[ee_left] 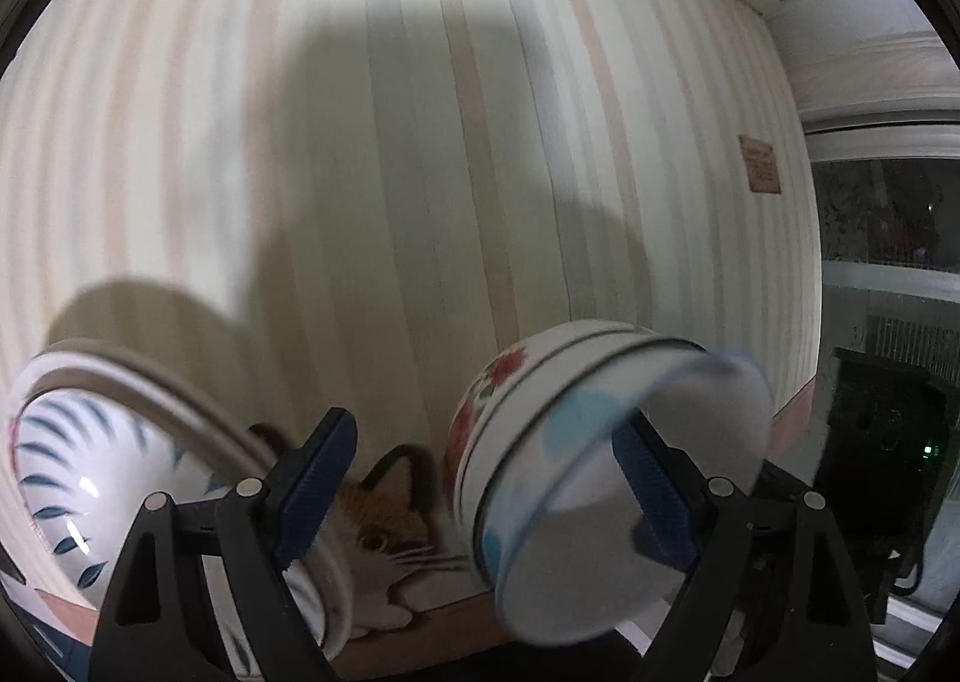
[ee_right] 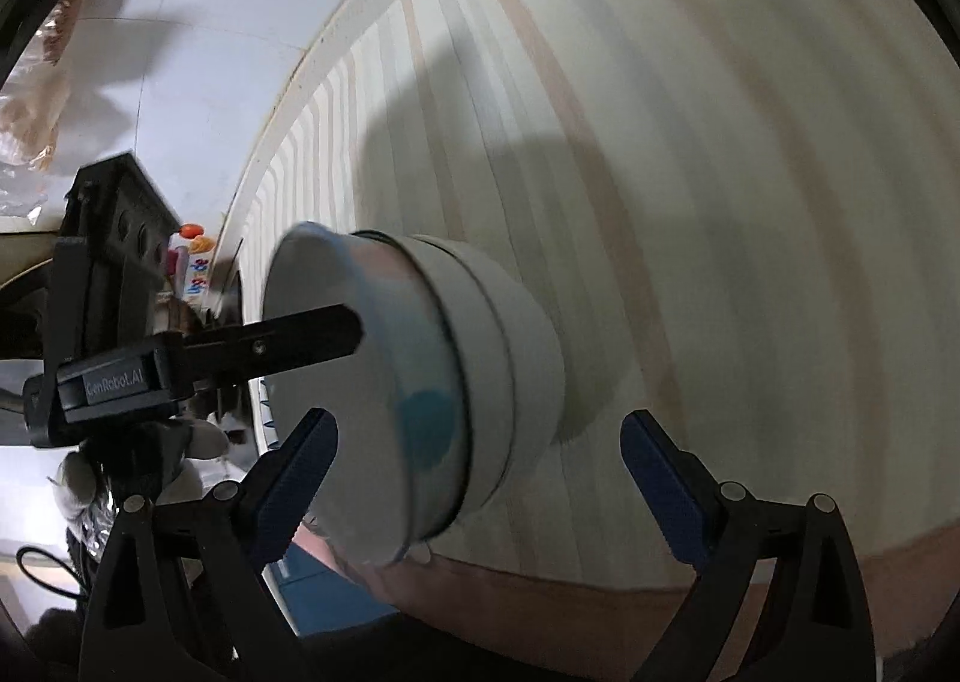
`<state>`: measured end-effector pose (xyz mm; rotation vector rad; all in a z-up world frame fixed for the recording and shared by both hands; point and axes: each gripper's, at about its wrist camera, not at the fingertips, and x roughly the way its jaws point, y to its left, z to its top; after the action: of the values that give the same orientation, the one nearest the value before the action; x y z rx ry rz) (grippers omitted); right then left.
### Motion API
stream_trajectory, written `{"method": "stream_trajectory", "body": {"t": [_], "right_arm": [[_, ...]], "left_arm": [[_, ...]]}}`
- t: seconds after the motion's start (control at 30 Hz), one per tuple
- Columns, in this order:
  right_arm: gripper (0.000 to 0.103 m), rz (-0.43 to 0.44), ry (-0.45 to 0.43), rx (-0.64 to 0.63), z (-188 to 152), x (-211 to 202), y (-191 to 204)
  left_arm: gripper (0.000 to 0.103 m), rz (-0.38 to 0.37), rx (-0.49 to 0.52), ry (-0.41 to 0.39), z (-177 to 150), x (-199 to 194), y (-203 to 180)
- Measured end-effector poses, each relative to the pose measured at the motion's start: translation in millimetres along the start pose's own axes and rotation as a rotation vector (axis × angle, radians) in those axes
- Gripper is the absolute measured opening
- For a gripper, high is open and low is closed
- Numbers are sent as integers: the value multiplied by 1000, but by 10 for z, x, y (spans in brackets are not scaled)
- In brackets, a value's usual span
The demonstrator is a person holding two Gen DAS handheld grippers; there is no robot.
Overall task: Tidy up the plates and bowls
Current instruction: 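Grasp the rim of the bowl stack with both grippers, then lift the bowl stack and carry it over the plate stack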
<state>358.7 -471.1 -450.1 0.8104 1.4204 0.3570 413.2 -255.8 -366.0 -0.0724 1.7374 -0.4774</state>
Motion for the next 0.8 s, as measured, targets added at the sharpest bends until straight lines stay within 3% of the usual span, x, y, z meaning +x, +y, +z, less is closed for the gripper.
{"method": "stream_trajectory", "body": {"t": [0.07, 0.17, 0.3, 0.33, 0.43, 0.5, 0.57, 0.8], "right_arm": [[97, 21, 18, 22, 62, 119, -82], [99, 65, 18, 19, 147, 185, -108], [99, 82, 39, -8, 224, 263, -77], [96, 80, 45, -15, 244, 283, -59], [70, 83, 86, -1, 293, 378, -38], [68, 68, 77, -2, 339, 385, -7], [58, 33, 76, -23, 349, 384, 35], [53, 50, 93, 25, 409, 368, -53]], "left_arm": [[87, -15, 7, 18, 35, 65, -7], [75, -33, 27, 19, 54, 121, -31], [67, -88, 44, 17, 37, 155, -68], [64, -93, 48, 18, 40, 161, -80], [64, -73, 53, -5, 6, 129, -92], [64, -73, 40, -13, -12, 110, -63], [64, -71, 30, -15, -29, 111, -47], [64, -53, -13, -15, -72, 172, -13]]}}
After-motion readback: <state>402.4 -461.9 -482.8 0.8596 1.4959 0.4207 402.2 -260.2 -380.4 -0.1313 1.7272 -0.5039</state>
